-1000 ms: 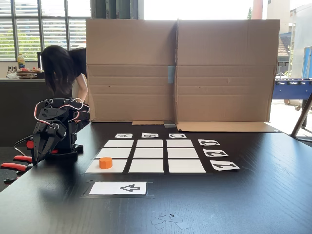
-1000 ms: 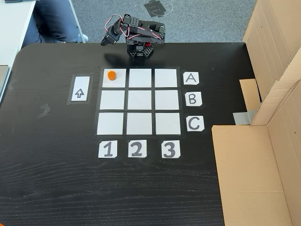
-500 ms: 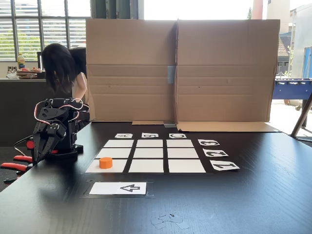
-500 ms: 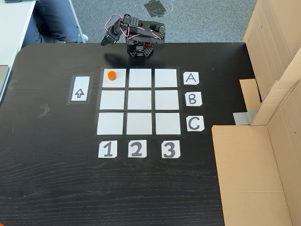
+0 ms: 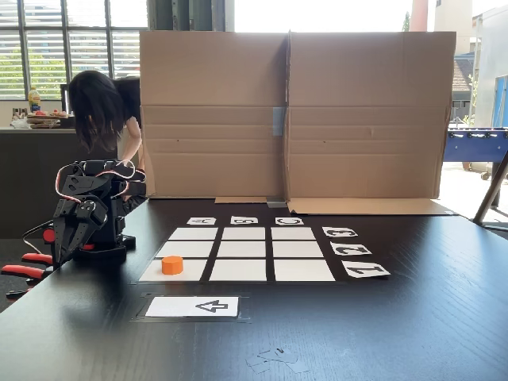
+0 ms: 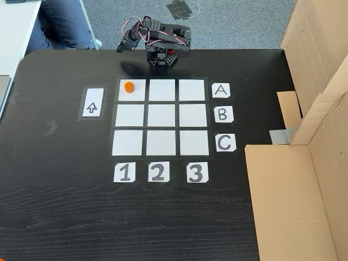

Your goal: Pick up the round, orange token and place it in the grid on square A1.

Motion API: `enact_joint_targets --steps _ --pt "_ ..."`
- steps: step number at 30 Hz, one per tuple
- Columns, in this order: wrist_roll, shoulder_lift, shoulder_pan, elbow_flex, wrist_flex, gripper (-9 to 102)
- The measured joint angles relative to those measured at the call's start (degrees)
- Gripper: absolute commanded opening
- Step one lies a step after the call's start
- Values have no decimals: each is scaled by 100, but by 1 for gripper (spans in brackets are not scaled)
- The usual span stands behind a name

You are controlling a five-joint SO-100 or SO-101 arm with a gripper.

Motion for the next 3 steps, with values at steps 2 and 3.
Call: enact_joint_targets --steps 2,3 --pt "0 0 0 0 0 0" --pt "0 0 0 0 0 0"
